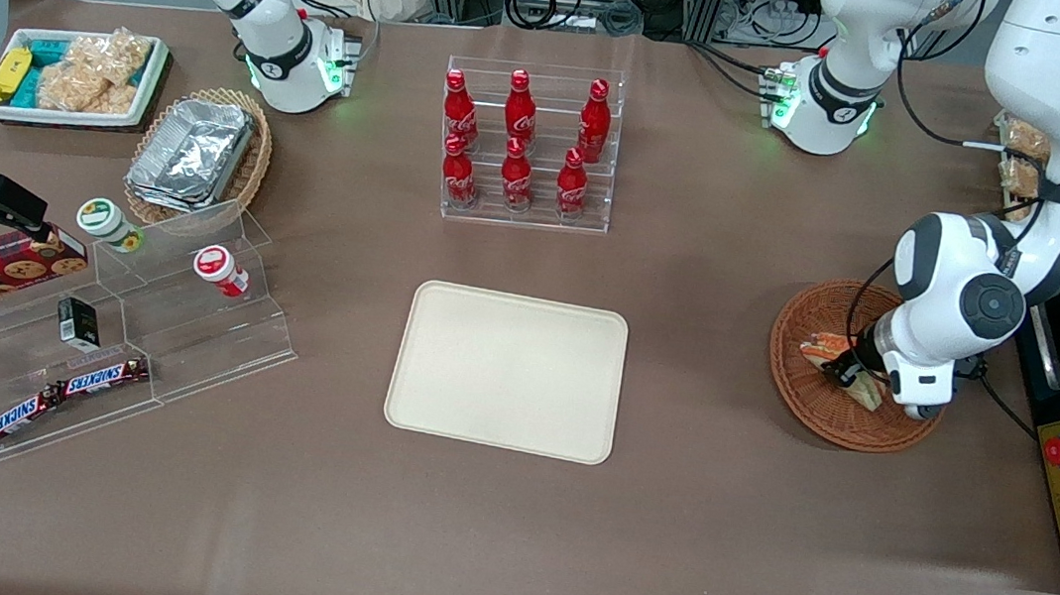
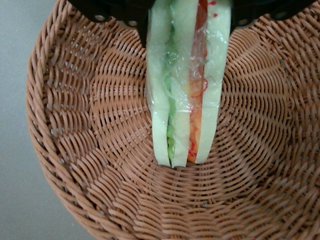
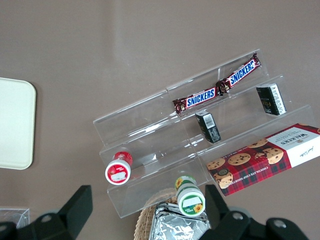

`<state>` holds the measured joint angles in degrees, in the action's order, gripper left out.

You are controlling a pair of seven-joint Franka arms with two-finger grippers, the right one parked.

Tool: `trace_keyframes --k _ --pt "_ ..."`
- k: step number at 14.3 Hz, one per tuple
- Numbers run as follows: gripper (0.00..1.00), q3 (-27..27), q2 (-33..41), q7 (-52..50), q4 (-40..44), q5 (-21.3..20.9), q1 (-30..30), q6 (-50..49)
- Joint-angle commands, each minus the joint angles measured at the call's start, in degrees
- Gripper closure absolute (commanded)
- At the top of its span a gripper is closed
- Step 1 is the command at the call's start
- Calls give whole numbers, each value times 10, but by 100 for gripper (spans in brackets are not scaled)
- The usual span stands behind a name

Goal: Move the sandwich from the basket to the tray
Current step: 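Lower the left gripper and close it on the sandwich, then lift the sandwich and carry it toward the beige tray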

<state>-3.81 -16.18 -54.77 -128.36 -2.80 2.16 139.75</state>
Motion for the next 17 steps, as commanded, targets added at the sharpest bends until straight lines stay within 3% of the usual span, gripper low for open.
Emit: trace_keyframes --k 1,6,11,13,17 --pt "100 3 2 -10 7 -12 1 3" --pt "100 -4 106 44 37 -7 -8 -134" --pt "100 -96 120 140 154 6 -12 -284" --pt "100 -153 110 148 169 0 -12 -279" --pt "100 -244 59 149 181 -6 -27 -173"
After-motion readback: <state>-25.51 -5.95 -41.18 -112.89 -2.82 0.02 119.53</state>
